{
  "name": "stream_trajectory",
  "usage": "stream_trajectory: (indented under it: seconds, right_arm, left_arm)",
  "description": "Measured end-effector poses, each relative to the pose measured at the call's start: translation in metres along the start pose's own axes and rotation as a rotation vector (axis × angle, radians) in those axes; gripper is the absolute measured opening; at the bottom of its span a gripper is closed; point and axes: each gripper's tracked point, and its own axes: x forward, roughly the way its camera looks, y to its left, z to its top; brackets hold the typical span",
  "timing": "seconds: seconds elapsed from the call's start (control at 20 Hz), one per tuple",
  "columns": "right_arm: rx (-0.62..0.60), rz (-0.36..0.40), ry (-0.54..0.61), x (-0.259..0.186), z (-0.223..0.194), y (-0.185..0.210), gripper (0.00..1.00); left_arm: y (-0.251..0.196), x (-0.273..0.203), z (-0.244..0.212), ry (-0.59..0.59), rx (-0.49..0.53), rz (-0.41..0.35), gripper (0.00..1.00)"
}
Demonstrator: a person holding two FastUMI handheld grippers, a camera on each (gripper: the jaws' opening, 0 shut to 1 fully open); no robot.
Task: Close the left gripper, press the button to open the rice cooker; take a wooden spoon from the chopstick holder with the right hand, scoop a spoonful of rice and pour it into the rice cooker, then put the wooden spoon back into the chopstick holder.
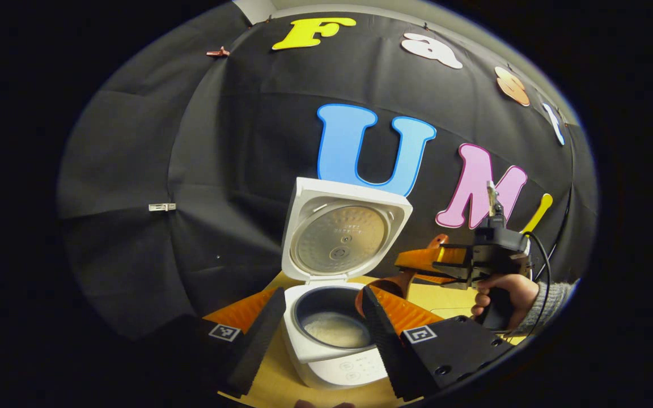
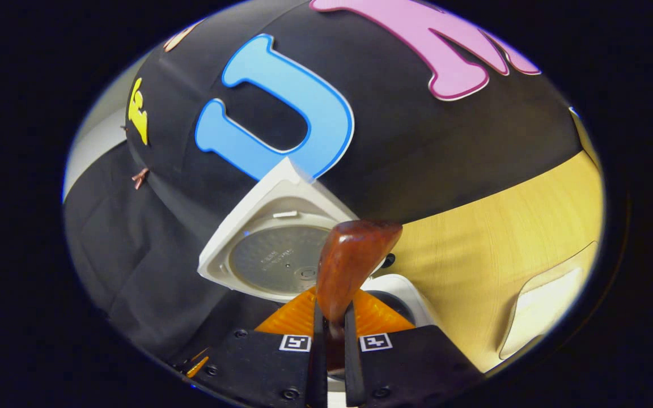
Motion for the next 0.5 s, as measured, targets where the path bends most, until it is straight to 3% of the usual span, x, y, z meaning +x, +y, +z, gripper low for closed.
stream_trajectory:
  seconds: [0.25, 0.5]
  right_arm:
    - [0.081, 0.008, -0.104, -0.066, 0.058, -0.027, 0.16]
    - [0.071, -0.085, -0.213, -0.143, 0.115, -0.101, 0.16]
  left_arm:
    - [-0.025, 0.011, 0.008, -0.005, 0.03, -0.019, 0.88]
    - [-0.057, 0.029, 0.014, -0.003, 0.032, -0.051, 0.88]
